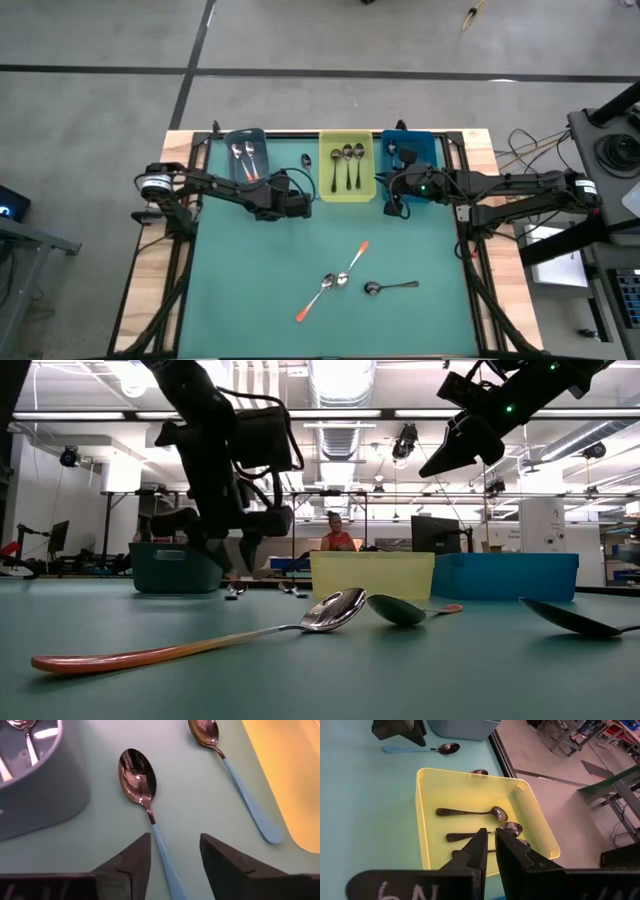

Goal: Sort silverware by color (type)
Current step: Put the blue spoon into the blue bin

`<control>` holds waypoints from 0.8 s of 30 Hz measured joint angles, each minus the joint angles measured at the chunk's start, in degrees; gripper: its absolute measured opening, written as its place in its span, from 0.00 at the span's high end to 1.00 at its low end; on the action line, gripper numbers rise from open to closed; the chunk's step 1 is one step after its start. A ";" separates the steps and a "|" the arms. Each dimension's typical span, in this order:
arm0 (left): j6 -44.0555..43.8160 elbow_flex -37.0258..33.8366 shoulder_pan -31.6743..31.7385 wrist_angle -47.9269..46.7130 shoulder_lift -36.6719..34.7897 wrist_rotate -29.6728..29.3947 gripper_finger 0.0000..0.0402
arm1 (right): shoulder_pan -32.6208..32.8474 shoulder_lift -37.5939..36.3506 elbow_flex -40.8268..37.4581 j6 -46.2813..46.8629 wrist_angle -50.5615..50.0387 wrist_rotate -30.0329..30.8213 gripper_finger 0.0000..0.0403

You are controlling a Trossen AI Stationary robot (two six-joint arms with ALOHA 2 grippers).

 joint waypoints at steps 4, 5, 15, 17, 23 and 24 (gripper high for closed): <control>-0.09 0.00 0.17 0.05 0.39 -0.82 0.59 | 0.00 0.00 0.02 0.00 -0.01 0.00 0.93; -0.11 0.00 0.26 0.10 0.49 -1.33 0.59 | 0.00 0.00 0.00 0.00 -0.01 0.00 0.93; -0.34 0.00 0.59 2.63 4.01 -3.08 0.60 | 0.00 0.00 0.00 0.04 -0.01 0.00 0.93; -0.34 0.00 0.59 2.64 5.05 -3.08 0.60 | 0.00 0.00 0.00 0.08 -0.03 0.00 0.93; -1.63 0.00 0.59 2.94 7.40 -3.15 0.61 | -0.02 0.00 0.02 0.13 -0.03 0.00 0.93; -1.68 0.00 0.59 3.03 7.81 -3.26 0.61 | 0.00 0.00 0.01 0.13 -0.03 0.00 0.93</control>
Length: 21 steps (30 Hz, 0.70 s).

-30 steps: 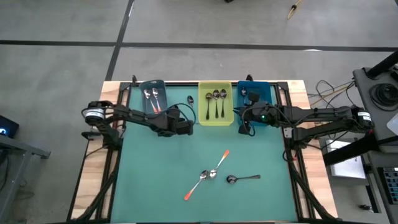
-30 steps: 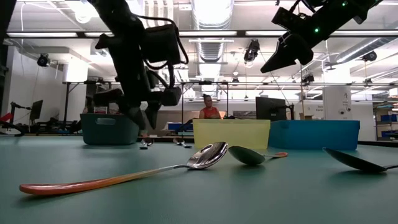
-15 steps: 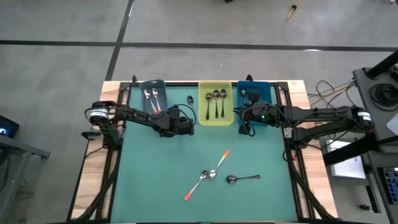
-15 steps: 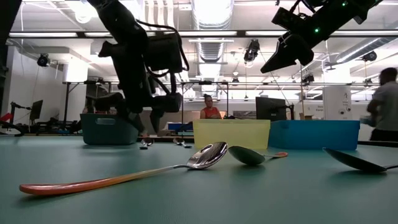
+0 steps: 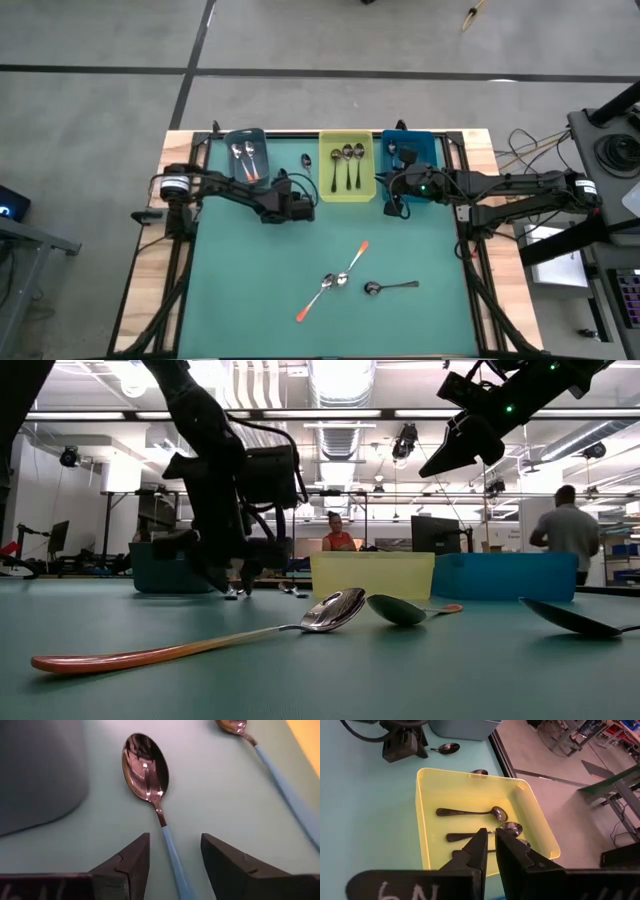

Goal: Sort silverware by color (type)
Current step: Put the blue spoon into the blue bin

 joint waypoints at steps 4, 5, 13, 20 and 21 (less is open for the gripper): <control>-0.58 0.09 -0.09 0.73 1.28 -1.14 0.61 | 0.00 0.00 0.00 -0.26 -0.01 0.00 0.93; -0.80 0.11 -0.09 0.87 1.42 -1.20 0.61 | -0.02 0.00 0.01 -0.28 -0.01 0.00 0.93; -3.16 0.17 -0.36 1.61 2.32 -2.43 0.72 | 0.00 0.00 -0.12 -0.46 0.00 0.00 0.93; -5.59 0.15 -0.40 1.57 2.46 -2.43 0.81 | -0.02 0.00 -0.12 -0.50 0.00 0.00 0.93; -6.02 0.15 -0.43 1.54 2.49 -2.46 0.81 | 0.00 -0.01 -0.12 -0.48 0.00 0.01 0.93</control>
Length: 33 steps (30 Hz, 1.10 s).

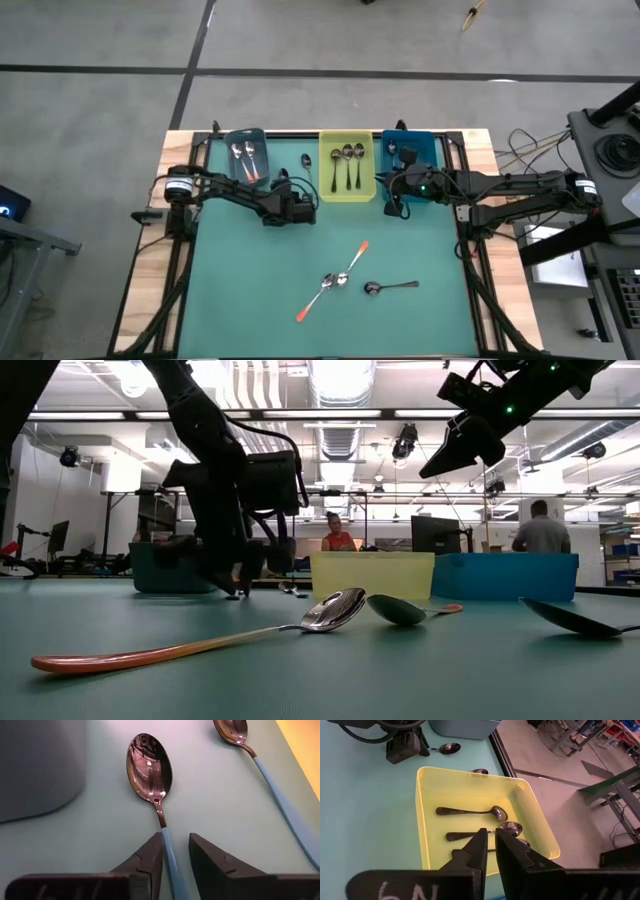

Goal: Sort silverware by color (type)
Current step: Put the blue spoon into the blue bin

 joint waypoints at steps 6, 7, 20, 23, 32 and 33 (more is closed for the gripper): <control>-1.77 -0.07 -0.48 0.00 0.07 -0.26 0.81 | 0.00 -0.01 -0.02 -0.13 0.00 0.00 0.93; -1.83 -0.09 -0.58 0.00 0.07 -0.38 0.81 | 0.00 -0.01 -0.02 -0.13 0.00 -0.01 0.93; -1.88 -0.21 -1.61 -0.15 -0.49 -0.07 0.81 | 0.00 -0.01 -0.02 -0.11 -0.31 -0.01 0.93; -1.91 -0.26 -2.57 -0.87 -1.65 1.40 0.81 | 0.00 -0.01 -0.06 -0.14 -0.55 -0.01 0.93; -1.68 -0.26 -3.81 -4.65 -5.37 1.51 0.81 | -0.02 -0.01 -0.07 -0.10 -0.50 -0.01 0.93; -1.59 -0.26 -3.84 -4.69 -5.84 2.08 0.81 | -0.02 0.01 -0.07 -0.06 -0.50 -0.01 0.93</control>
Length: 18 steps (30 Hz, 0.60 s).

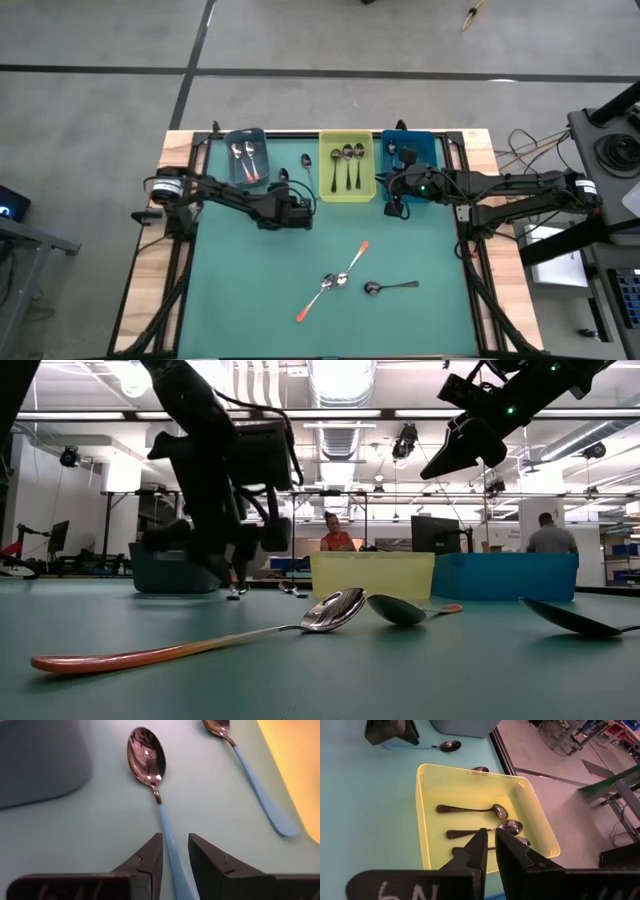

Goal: Sort silverware by color (type)
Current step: Put the blue spoon into the blue bin

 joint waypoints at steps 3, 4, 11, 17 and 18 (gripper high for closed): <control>3.42 0.00 -0.21 -0.77 -2.56 3.33 0.81 | 0.00 -0.02 0.00 0.06 -0.01 0.00 0.93; 5.98 0.00 -0.17 -1.32 -3.79 5.26 0.81 | 0.00 -0.02 0.00 0.06 -0.03 0.00 0.93; 24.48 -0.92 4.04 -8.78 -13.43 22.91 0.81 | 0.00 -0.01 0.00 -0.07 0.29 0.00 0.93; 27.40 -2.34 9.88 -3.29 -17.25 32.22 0.81 | 0.00 -0.02 0.00 -0.38 0.20 0.00 0.93; 25.36 -2.34 10.74 -3.44 -17.24 32.06 0.81 | 0.02 -0.02 0.00 -0.40 0.01 0.00 0.93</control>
